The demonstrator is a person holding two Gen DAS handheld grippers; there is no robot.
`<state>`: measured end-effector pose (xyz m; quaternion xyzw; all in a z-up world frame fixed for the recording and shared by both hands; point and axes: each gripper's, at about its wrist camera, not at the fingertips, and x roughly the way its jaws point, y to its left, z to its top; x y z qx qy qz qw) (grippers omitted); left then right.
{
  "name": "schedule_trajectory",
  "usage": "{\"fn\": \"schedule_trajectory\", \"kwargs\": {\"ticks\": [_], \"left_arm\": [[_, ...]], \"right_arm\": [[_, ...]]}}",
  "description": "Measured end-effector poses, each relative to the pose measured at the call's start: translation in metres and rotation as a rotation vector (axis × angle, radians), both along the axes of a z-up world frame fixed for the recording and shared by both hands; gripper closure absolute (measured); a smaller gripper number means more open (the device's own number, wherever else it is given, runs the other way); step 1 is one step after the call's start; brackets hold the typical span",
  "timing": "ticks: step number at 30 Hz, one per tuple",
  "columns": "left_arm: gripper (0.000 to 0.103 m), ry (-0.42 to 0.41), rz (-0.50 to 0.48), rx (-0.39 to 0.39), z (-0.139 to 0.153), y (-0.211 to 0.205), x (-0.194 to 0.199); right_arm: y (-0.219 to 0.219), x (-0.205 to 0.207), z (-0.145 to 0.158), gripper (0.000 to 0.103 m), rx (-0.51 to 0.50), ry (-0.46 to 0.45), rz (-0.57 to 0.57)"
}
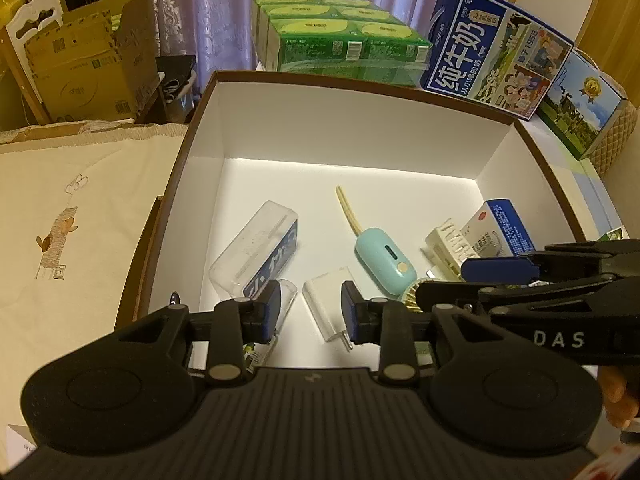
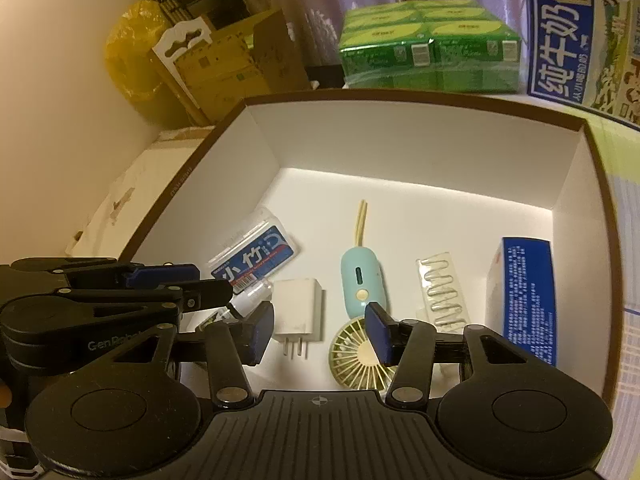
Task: Organize rigid objects
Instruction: 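Withdraw both tools from the box back over the remaining items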
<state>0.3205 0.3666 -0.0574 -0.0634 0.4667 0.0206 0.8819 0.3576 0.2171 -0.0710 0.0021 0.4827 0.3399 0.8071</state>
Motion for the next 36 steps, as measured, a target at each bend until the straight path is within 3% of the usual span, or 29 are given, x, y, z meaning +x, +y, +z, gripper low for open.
{"fn": "schedule_trajectory", "kwargs": {"ticks": [15, 36], "left_arm": [[0.073, -0.047, -0.017, 0.017, 0.028, -0.04, -0.02], [0.071, -0.094, -0.097, -0.028, 0.057, -0.145, -0.066]], "right_arm": [[-0.051, -0.026, 0.032, 0.054, 0.058, -0.049, -0.061], [-0.17, -0.067, 0.059, 0.054, 0.083, -0.068, -0.076]]}}
